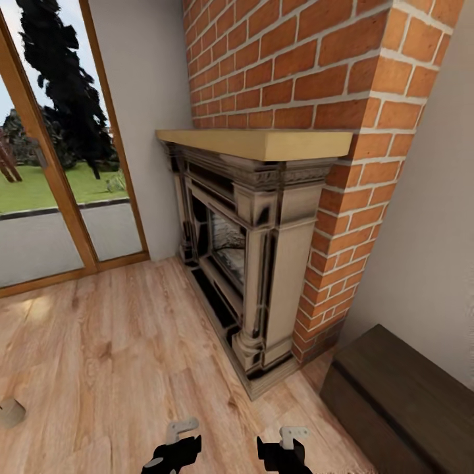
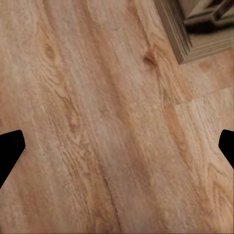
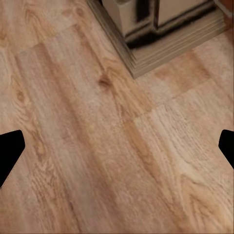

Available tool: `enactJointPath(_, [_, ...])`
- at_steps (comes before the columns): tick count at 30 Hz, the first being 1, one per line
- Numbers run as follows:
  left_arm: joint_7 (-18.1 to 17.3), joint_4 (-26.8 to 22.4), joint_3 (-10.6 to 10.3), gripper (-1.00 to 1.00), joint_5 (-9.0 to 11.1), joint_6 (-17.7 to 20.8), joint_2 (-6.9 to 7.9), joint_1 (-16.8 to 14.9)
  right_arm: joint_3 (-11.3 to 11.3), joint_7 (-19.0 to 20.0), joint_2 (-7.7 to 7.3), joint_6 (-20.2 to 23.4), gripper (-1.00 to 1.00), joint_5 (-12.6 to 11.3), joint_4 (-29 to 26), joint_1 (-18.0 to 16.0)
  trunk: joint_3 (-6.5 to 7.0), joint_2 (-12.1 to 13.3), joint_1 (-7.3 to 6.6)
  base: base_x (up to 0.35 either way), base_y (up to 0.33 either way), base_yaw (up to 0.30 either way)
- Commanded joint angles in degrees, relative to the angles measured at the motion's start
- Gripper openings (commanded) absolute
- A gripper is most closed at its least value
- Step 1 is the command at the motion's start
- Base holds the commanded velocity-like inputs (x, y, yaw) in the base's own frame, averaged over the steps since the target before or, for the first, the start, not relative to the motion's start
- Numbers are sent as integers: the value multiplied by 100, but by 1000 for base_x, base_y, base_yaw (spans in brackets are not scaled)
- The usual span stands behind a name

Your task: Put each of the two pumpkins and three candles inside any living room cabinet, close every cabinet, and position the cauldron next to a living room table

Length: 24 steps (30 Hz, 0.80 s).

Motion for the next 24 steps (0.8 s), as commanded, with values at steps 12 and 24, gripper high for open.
enactJointPath(12, [34,0,-49,100,55,-18,4,-1,44,-15,0,-22,100,-40,9,-6,-5,-3,0,1,315,-279])
enactJointPath(24, [34,0,-49,100,58,-16,4,-3,44,-17,0,-22,100,-53,9,-6,-5,-3,0,0,318,-279])
